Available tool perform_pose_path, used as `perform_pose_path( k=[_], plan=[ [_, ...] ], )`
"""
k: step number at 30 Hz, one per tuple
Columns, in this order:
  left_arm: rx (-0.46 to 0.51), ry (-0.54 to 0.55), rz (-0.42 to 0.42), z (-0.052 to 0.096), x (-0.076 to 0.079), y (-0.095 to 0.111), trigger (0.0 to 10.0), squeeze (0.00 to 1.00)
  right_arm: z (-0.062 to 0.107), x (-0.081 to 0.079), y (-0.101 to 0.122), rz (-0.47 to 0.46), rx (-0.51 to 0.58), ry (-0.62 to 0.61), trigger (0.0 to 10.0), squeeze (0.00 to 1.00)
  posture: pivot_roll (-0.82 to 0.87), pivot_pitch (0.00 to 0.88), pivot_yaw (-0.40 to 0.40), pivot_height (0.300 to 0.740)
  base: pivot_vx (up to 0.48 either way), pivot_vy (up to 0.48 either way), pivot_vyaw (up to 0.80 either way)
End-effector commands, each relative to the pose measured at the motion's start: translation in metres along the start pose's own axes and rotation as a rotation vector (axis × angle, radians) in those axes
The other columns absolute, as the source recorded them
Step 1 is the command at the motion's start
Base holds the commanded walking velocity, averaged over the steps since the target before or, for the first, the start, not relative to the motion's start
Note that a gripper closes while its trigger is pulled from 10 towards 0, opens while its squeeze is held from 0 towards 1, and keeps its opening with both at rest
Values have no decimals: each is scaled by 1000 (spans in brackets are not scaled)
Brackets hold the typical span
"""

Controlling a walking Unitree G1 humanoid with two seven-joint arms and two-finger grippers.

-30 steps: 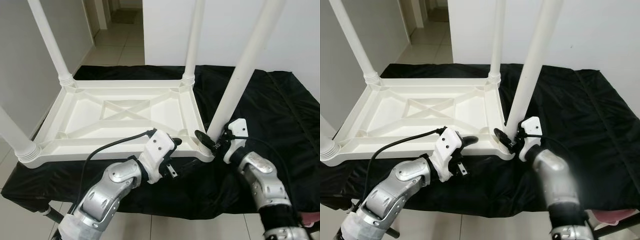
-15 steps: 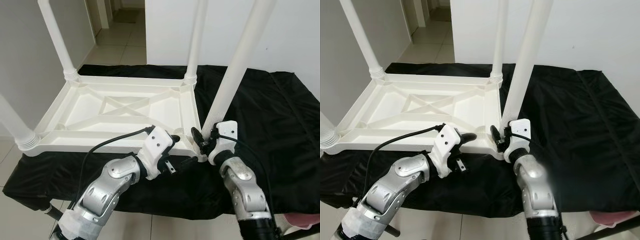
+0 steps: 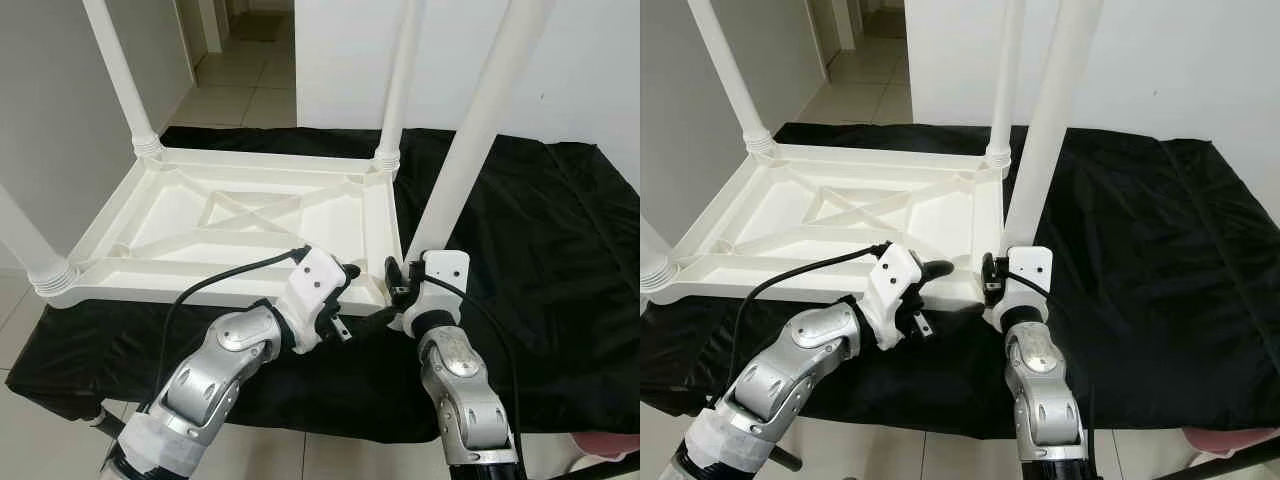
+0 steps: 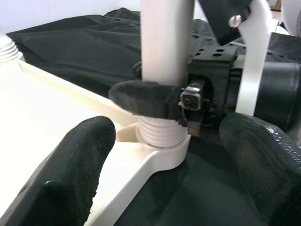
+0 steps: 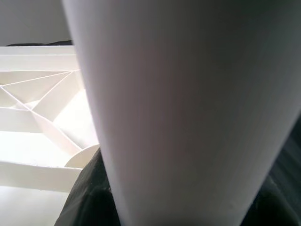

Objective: Building children table

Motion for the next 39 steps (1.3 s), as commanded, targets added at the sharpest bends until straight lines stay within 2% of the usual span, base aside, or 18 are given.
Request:
perform_pose_path(
  k=[1,8,9,10,18,19,23,24,25,27,30,34,37,38,39],
  plan=[
    [-8,-29,-2,4,3,-3,10000,0,8,19,-9,-33,-40,-124,10000,0,-106,63,42,740,0,0,0],
    [-7,-25,9,3,4,-5,10000,0,14,20,-15,-30,-63,-165,10000,0,-109,57,35,740,0,0,0],
    [-4,-30,7,2,5,-4,10000,0,14,18,-15,-33,-63,-158,10000,27,-114,62,37,740,0,0,0],
    [4,-43,13,1,6,-3,10000,0,14,15,-11,-48,-45,-115,10000,1000,-118,65,38,740,0,0,0],
    [2,-57,21,1,9,-5,10000,0,13,16,-2,-34,-7,-78,10000,1000,-124,59,41,740,0,0,0],
    [2,-61,16,0,8,-4,10000,0,10,13,1,-28,7,-24,10000,0,-124,62,53,740,0,0,0],
    [3,-64,12,0,8,-3,10000,0,8,11,3,-27,16,17,10000,0,-124,62,53,740,0,0,0],
    [-4,-71,-3,0,8,-4,10000,0,4,10,3,-43,-1,131,10000,0,-123,58,59,740,0,0,0],
    [-4,-71,-3,0,8,-4,10000,0,4,10,3,-43,-1,131,10000,0,-123,58,59,740,0,0,0],
    [-3,-71,-5,0,7,-3,10000,0,0,9,4,-35,-6,226,10000,0,-120,59,63,740,0,0,0],
    [-1,-70,2,1,8,-2,10000,0,-8,14,3,38,-28,326,10000,0,-113,61,56,740,0,0,0],
    [-1,-72,2,1,9,-2,10000,0,-10,16,2,57,-38,354,10000,0,-113,61,56,740,0,0,0],
    [1,-73,3,1,12,-1,10000,0,-18,12,3,92,-53,502,10000,0,-99,54,45,740,0,0,0],
    [1,-73,3,1,12,-1,10000,0,-18,12,3,92,-53,502,10000,0,-99,54,45,740,0,0,0],
    [1,-74,-1,1,13,-1,10000,0,-21,10,5,86,-58,552,4235,0,-90,53,34,740,0,0,0]
  ],
)
Point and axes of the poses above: a point about 5 cm out from each wrist's last joint towards the gripper, its own z axis pointing back from the gripper into the wrist, its own y axis along the axis of the wrist's last joint, x = y × z, the point moved 4 cm from there along -z, pointing out of the wrist towards the gripper, and after that the axes turned 8 degrees about -z, right-handed, at the moved point
